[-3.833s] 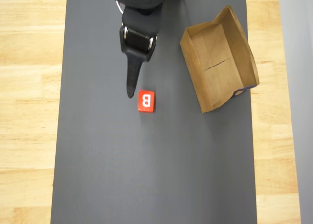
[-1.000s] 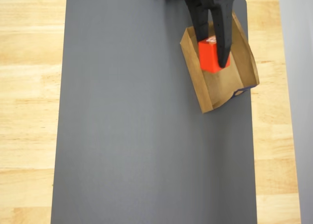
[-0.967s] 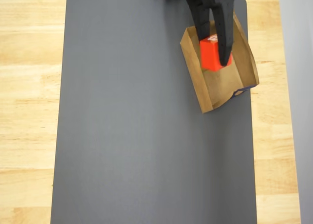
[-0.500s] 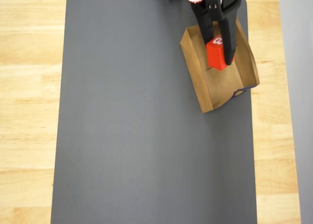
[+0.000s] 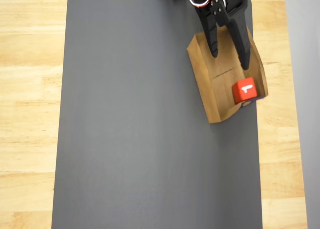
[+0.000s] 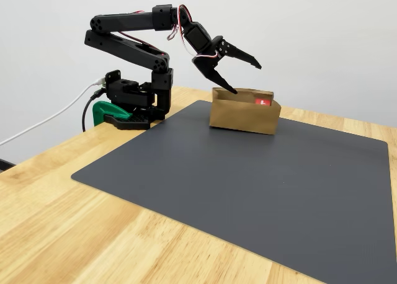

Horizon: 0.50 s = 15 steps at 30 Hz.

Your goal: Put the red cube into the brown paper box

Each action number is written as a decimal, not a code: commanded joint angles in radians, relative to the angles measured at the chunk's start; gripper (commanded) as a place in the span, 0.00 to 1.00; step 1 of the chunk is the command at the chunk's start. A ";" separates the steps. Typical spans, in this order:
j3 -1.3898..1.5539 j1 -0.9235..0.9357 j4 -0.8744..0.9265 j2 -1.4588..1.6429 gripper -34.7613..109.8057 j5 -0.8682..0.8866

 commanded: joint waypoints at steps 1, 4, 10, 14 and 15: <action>0.002 0.012 0.017 0.034 0.48 -0.020; 0.002 0.058 0.008 0.086 0.39 -0.032; -0.009 0.239 -0.109 0.158 0.24 -0.048; -0.009 0.367 -0.195 0.183 0.24 -0.061; -0.008 0.394 -0.207 0.192 0.24 -0.060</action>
